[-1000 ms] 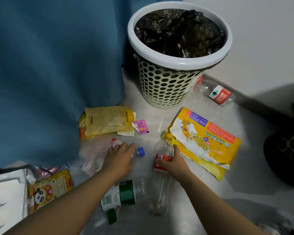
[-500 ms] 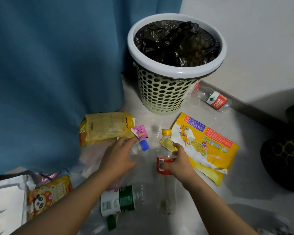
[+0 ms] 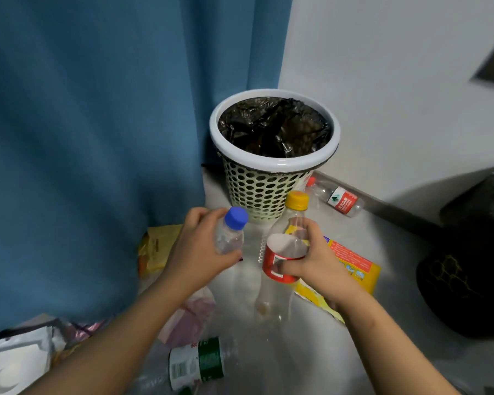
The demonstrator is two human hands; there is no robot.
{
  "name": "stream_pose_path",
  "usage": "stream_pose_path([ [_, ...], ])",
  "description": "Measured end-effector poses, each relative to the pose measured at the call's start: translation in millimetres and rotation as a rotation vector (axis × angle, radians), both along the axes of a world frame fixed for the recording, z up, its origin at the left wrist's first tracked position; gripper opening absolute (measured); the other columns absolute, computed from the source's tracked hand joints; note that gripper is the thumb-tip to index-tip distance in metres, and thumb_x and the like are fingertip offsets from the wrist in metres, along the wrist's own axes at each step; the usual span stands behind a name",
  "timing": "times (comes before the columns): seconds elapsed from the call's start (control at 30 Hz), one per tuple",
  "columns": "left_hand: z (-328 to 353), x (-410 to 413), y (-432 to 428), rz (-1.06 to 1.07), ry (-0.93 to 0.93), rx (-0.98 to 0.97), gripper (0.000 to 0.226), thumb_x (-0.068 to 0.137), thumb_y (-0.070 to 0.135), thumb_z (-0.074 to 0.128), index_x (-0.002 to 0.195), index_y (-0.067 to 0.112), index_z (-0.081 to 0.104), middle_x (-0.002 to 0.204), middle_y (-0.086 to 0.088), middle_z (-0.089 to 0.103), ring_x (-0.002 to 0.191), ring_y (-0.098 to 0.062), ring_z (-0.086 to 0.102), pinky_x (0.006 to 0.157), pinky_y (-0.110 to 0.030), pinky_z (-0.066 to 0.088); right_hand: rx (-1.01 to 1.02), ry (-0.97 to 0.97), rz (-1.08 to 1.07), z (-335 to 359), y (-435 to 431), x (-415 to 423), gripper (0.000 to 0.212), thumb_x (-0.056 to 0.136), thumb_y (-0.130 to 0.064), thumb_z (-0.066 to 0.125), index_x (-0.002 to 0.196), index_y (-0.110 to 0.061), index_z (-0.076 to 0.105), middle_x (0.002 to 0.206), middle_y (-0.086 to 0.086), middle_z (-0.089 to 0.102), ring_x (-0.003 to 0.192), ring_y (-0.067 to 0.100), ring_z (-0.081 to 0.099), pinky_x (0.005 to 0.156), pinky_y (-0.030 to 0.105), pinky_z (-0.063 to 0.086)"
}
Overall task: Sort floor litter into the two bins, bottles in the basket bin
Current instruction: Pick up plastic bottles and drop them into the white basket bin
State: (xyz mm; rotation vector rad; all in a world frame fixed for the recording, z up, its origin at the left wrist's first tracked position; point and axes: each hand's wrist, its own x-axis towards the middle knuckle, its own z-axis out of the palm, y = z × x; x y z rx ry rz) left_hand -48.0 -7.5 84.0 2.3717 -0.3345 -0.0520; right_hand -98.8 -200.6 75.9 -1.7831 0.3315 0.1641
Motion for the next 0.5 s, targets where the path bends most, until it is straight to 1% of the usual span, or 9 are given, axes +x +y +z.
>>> stream_pose_path([
  [0.13,31,4,-7,0.004,-0.058,-0.056,0.066,0.069,0.023,0.079,0.128,0.023,0.049,0.112,0.010,0.031,0.099,-0.003,0.039,0.079,-0.007,0.024,0.019,-0.096,0.003,36,-6,4,0.078,0.065,0.005,0.075,0.125,-0.031,0.039,0.122,-0.003,0.051,0.105,0.012,0.056,0.084,0.031,0.054],
  [0.2,48,5,-9,0.002,-0.110,-0.087,0.065,0.068,0.022,0.079,0.126,0.021,0.050,0.110,0.009,0.034,0.096,-0.003,0.039,0.078,-0.008,0.024,0.021,-0.155,-0.018,53,-7,5,0.078,0.065,0.005,0.075,0.124,-0.031,0.039,0.123,-0.002,0.051,0.104,0.010,0.056,0.085,0.033,0.054],
  [0.3,71,5,-11,0.018,-0.185,-0.110,0.063,0.068,0.026,0.079,0.123,0.022,0.050,0.110,0.010,0.035,0.095,-0.005,0.043,0.080,-0.015,0.029,0.015,-0.263,-0.054,76,-10,5,0.077,0.057,-0.004,0.077,0.118,-0.036,0.042,0.124,0.001,0.052,0.108,0.015,0.057,0.088,0.036,0.053],
  [0.37,83,8,-12,0.027,-0.250,-0.139,0.062,0.066,0.026,0.080,0.121,0.021,0.052,0.109,0.011,0.036,0.090,0.002,0.040,0.077,-0.013,0.029,0.014,-0.302,-0.080,90,-11,5,0.076,0.054,-0.008,0.076,0.115,-0.038,0.042,0.125,0.003,0.052,0.110,0.018,0.056,0.090,0.040,0.053],
  [0.43,94,12,-14,0.045,-0.314,-0.208,0.060,0.061,0.034,0.079,0.114,0.023,0.054,0.103,0.012,0.038,0.080,0.009,0.036,0.069,-0.010,0.029,0.010,-0.348,-0.112,102,-12,7,0.078,0.051,-0.013,0.074,0.118,-0.036,0.041,0.122,0.003,0.053,0.109,0.018,0.056,0.091,0.041,0.052],
  [0.47,99,14,-16,0.062,-0.343,-0.255,0.058,0.056,0.042,0.074,0.108,0.028,0.054,0.098,0.015,0.040,0.077,0.009,0.037,0.066,-0.008,0.030,0.005,-0.379,-0.134,109,-12,9,0.078,0.050,-0.014,0.073,0.117,-0.035,0.041,0.120,0.002,0.054,0.108,0.018,0.057,0.091,0.039,0.051],
  [0.5,106,17,-18,0.081,-0.372,-0.300,0.056,0.052,0.049,0.065,0.102,0.032,0.051,0.094,0.017,0.040,0.076,0.010,0.039,0.066,-0.004,0.033,0.003,-0.414,-0.159,115,-13,12,0.077,0.051,-0.012,0.074,0.116,-0.035,0.041,0.118,0.001,0.055,0.108,0.018,0.057,0.089,0.038,0.051],
])
